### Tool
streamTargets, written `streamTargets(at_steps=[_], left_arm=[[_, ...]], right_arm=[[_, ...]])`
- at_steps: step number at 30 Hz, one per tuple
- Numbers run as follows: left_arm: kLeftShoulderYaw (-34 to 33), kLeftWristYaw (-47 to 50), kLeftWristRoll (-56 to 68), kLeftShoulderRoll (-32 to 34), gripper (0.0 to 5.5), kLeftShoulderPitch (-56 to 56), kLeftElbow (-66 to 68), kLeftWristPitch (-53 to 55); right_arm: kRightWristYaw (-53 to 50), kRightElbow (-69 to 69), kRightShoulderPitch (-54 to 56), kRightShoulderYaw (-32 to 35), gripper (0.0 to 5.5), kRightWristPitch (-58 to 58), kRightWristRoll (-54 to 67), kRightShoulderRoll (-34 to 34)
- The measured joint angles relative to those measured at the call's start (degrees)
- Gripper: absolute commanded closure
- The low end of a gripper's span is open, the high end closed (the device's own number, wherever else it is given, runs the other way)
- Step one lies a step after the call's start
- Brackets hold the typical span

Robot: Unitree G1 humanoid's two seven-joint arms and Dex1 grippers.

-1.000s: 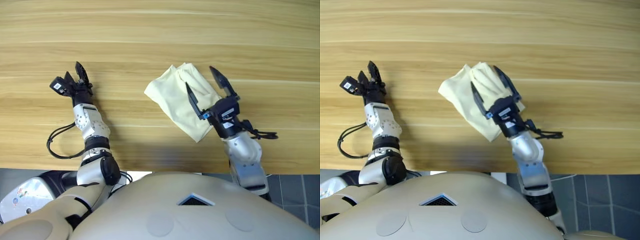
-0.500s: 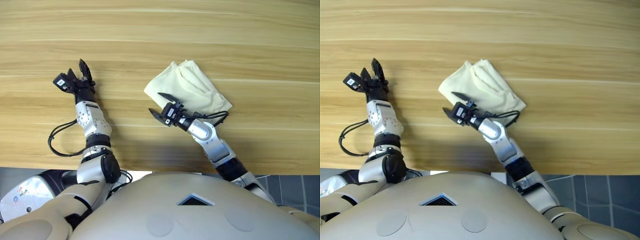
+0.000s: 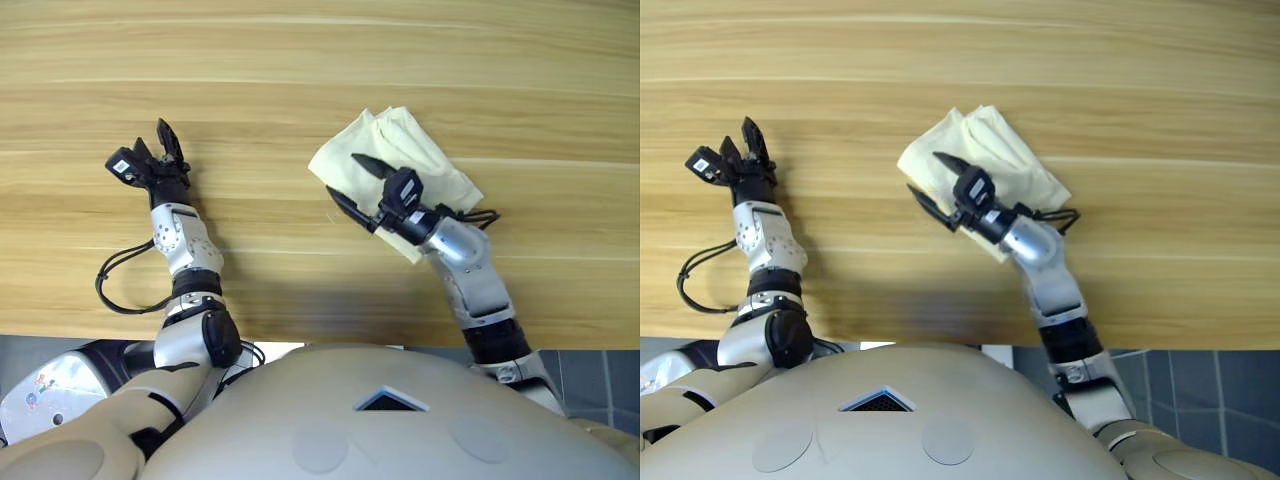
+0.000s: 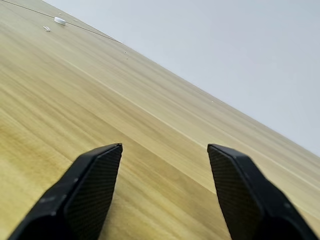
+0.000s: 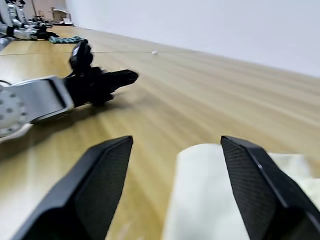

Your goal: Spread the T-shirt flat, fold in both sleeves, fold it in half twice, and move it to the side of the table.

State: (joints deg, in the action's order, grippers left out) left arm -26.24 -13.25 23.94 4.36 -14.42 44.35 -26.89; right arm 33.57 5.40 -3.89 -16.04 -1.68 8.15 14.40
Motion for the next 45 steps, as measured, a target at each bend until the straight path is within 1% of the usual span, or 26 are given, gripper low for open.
streamTargets(at_steps=[5,8,10,14,18,21,23,25,28,29,30,33,38,40,43,45], left_arm=[[-0.1,0.1,0.1,0.0,2.32,0.4,-0.3,-0.3],[-0.1,0.2,0.0,-0.1,2.32,0.6,-0.6,-0.4],[-0.1,0.3,0.0,-0.1,2.32,0.6,-0.6,-0.4],[-0.3,0.3,0.1,-0.1,2.32,0.6,-0.6,-0.5],[-1.4,0.2,0.6,0.2,2.32,0.9,-0.5,-0.7],[-2.2,0.2,1.2,0.7,2.32,1.7,-0.9,-1.6],[-3.5,0.2,2.4,0.7,2.32,3.3,-2.8,-1.9],[-4.3,0.3,3.2,0.8,2.32,4.9,-4.8,-2.4],[-5.9,0.7,4.6,0.6,2.32,7.9,-8.5,-2.9],[-6.2,0.8,4.8,0.5,2.32,8.7,-9.3,-2.9],[-6.9,1.4,5.2,0.5,2.32,10.2,-11.1,-3.0],[-8.4,1.6,5.9,0.6,2.32,12.6,-13.3,-3.4],[-11.5,1.9,7.9,1.4,2.32,16.2,-15.5,-4.3],[-13.1,1.8,8.6,2.4,2.32,17.6,-15.6,-4.4],[-14.3,2.0,9.0,3.1,2.32,19.1,-16.4,-4.6],[-13.2,3.3,7.7,2.3,2.32,19.9,-18.6,-4.5]], right_arm=[[-0.6,-9.1,5.3,1.6,2.24,-0.1,-2.5,0.5],[-2.3,-20.3,9.0,1.7,2.24,-1.4,-5.5,0.4],[-2.8,-27.2,12.6,2.4,2.24,-4.6,-5.7,-0.3],[-5.2,-40.8,20.2,5.9,2.24,-9.3,-5.2,-1.3],[-8.3,-54.0,26.1,13.3,2.24,-12.3,-1.8,-1.4],[-16.9,-63.0,31.3,23.0,2.24,-10.5,4.4,-0.3],[-26.9,-70.2,34.6,29.7,2.24,-8.6,6.7,3.9],[-33.9,-74.3,35.5,30.9,2.24,-8.6,5.5,8.8],[-40.1,-78.7,35.7,31.3,2.24,-7.9,2.0,15.4],[-41.2,-79.3,35.7,31.5,2.24,-7.2,1.8,16.6],[-43.6,-80.6,35.7,32.7,2.24,-5.9,1.7,19.1],[-46.4,-82.1,35.6,34.2,2.24,-4.5,1.4,21.2],[-49.9,-82.4,37.6,33.8,2.24,-4.0,-1.3,20.0],[-51.0,-82.4,40.0,33.3,2.24,-5.8,-2.8,19.0],[-50.8,-80.7,44.1,30.7,2.24,-13.0,-5.6,15.6],[-49.6,-77.1,46.1,27.4,2.24,-21.6,-8.0,10.2]])
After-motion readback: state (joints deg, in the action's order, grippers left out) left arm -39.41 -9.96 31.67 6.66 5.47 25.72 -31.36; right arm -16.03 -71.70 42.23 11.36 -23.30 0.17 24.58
